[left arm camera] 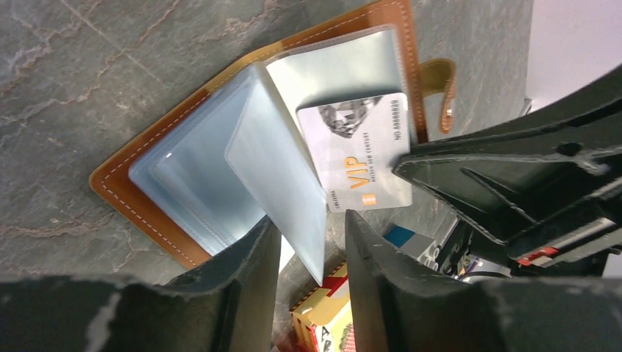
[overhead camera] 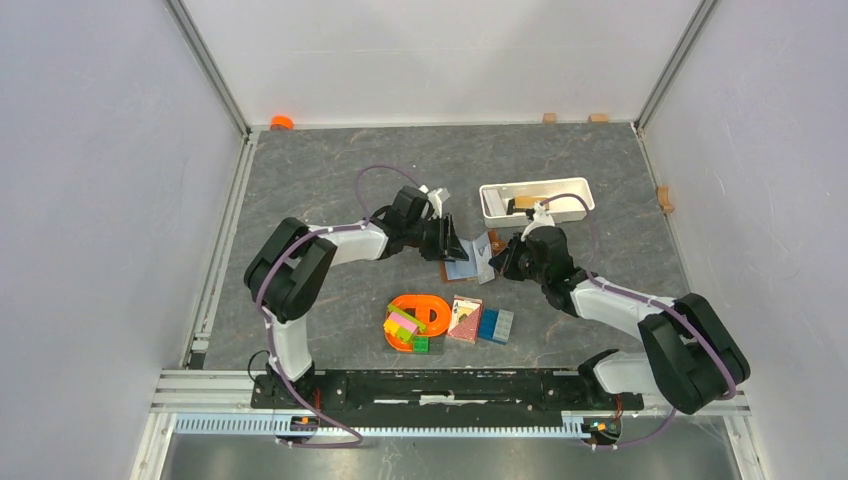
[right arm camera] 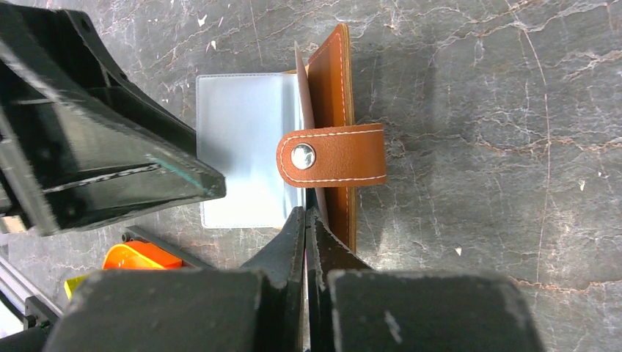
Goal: Put the credit cards into the card holder
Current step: Insert the credit card into the card holder.
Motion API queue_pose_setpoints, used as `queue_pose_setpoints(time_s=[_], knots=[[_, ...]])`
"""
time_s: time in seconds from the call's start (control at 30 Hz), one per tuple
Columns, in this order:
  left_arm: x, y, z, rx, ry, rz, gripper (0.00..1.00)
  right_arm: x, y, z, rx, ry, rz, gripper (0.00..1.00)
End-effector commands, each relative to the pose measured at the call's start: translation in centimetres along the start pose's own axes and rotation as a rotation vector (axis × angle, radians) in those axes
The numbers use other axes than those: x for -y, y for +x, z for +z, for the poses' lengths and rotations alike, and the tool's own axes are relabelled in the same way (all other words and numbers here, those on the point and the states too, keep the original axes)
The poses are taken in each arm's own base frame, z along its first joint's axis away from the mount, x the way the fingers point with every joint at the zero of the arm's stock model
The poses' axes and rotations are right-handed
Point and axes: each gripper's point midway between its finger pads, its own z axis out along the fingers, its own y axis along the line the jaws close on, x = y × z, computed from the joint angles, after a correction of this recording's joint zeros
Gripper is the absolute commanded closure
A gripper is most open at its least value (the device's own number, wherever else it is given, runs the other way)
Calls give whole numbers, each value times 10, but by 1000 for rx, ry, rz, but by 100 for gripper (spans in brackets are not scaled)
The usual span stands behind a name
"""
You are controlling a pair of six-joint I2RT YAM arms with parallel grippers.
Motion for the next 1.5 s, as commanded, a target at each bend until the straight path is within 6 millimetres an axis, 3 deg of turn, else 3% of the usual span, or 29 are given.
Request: queue_pose_setpoints(time_s=[0.0, 0.23, 0.37, 0.57, 0.67, 1.0, 1.47], knots=[[-10, 0, 7, -14, -35, -46, 62, -11, -15, -2, 51, -46, 11, 100], [-37, 14, 13, -91, -137, -87, 98, -8, -20, -3, 59, -49, 26, 100], [-46, 24, 12, -150, -177, -63, 98, -7, -23, -3, 60, -59, 44, 100], [-64, 59, -2, -306, -249, -68, 98, -5, -18, -4, 44, -87, 82, 100], [-67, 66, -6, -326, -263, -82, 98, -6, -14, -3, 35, -103, 98, 100], [-75, 73, -6, -395, -260, -56, 98, -18, -9, 2, 15, -177, 165, 100], [-76, 71, -6, -401, -270, -45, 98, -6, 2, 16, -28, -126, 173, 100]])
